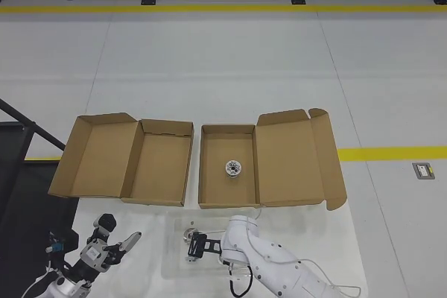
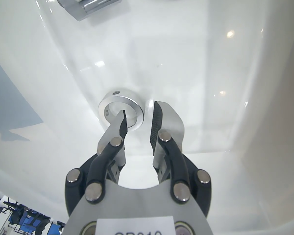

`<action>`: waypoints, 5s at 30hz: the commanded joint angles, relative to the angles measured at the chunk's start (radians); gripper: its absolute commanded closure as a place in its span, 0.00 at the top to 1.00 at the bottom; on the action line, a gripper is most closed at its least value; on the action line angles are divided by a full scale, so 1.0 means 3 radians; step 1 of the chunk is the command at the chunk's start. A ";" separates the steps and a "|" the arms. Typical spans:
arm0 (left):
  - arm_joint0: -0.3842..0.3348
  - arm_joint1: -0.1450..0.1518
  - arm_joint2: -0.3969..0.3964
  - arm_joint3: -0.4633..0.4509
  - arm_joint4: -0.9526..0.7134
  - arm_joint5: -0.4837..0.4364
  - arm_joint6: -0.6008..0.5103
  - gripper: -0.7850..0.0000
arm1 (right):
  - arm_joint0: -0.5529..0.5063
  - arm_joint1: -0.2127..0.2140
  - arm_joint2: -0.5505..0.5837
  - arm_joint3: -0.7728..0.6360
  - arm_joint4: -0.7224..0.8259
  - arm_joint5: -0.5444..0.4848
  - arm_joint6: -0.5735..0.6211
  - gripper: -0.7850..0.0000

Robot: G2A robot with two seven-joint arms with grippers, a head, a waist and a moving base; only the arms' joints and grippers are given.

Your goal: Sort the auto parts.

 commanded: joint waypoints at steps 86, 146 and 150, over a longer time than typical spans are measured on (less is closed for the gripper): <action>0.0000 0.0000 0.0000 0.0000 0.0000 0.0000 0.0000 1.00 | 0.1303 -0.1070 -0.0016 0.2154 0.0056 0.2081 -0.1614 0.30; -0.1104 0.0225 0.0917 -0.0581 0.0682 -0.1119 -0.2452 1.00 | -0.3261 0.0229 0.2390 -0.3280 -0.1765 0.1006 -0.3883 1.00; -0.1178 0.0229 0.1043 -0.0572 0.0915 -0.1211 -0.2492 1.00 | -0.3333 0.0229 0.2390 -0.3325 -0.1752 0.1094 -0.3888 1.00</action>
